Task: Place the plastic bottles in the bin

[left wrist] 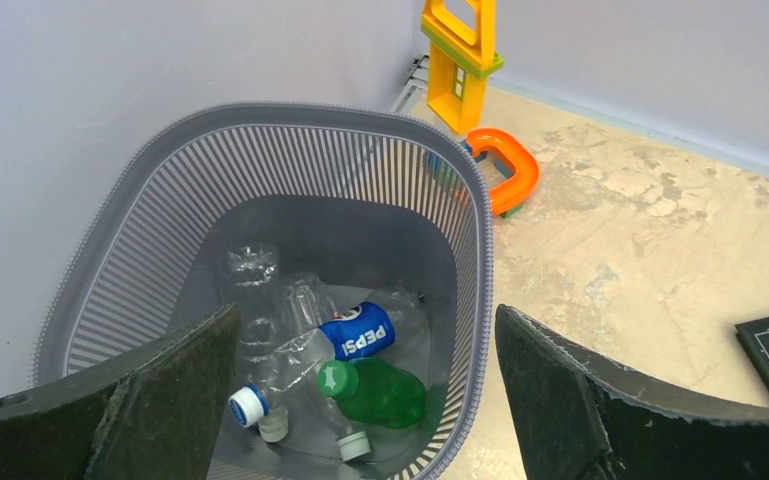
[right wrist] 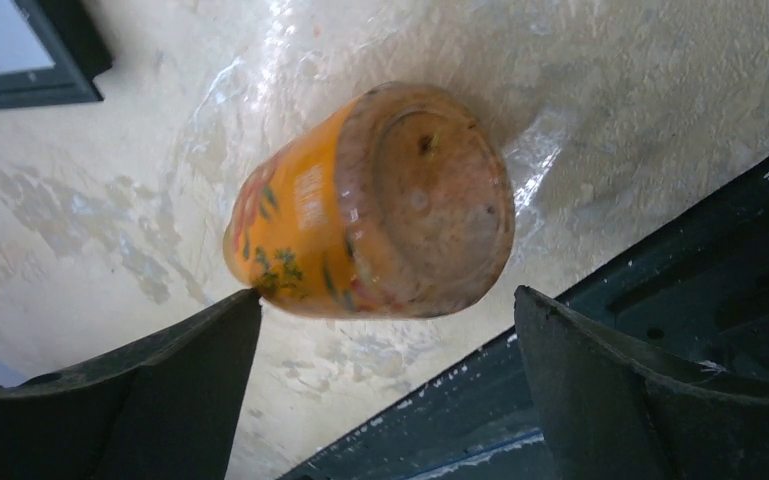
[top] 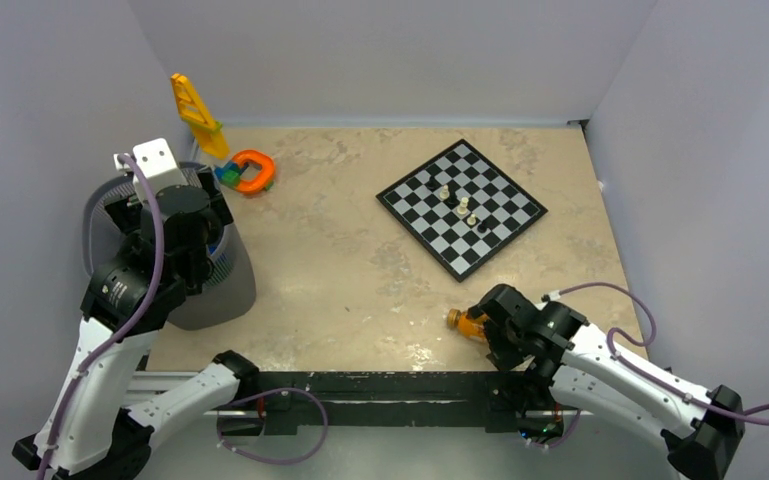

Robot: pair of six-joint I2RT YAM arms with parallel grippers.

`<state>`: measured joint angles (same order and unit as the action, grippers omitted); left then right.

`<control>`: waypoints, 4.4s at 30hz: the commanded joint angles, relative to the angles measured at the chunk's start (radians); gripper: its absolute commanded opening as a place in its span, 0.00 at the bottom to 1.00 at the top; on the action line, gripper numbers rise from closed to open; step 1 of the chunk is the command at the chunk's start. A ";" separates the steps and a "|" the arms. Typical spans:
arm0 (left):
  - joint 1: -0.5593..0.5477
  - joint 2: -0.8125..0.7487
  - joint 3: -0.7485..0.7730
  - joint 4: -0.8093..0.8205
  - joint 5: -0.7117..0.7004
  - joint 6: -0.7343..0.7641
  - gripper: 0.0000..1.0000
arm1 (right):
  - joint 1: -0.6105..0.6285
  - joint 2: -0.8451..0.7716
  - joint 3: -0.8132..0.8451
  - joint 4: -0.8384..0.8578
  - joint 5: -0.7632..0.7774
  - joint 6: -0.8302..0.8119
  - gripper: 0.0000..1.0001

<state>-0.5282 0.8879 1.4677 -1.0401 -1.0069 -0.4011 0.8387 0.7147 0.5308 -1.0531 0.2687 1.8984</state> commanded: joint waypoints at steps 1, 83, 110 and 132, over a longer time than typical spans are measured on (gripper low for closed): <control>0.006 -0.011 0.032 0.008 0.046 -0.012 1.00 | -0.020 -0.032 -0.085 0.062 0.011 0.148 0.99; -0.274 0.091 -0.346 0.560 1.093 -0.195 0.00 | -0.044 0.141 0.553 0.813 -0.143 -0.900 0.96; 0.053 0.015 0.072 -0.293 -0.063 -0.331 0.14 | -0.045 0.005 0.605 0.528 0.116 -1.108 0.99; -0.035 -0.117 -0.129 0.208 0.448 -0.201 1.00 | -0.045 0.119 0.636 0.412 0.061 -1.199 0.99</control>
<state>-0.4915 0.7891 1.4399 -1.1160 -0.7830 -0.6678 0.7959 0.7994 1.1267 -0.6353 0.3264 0.7193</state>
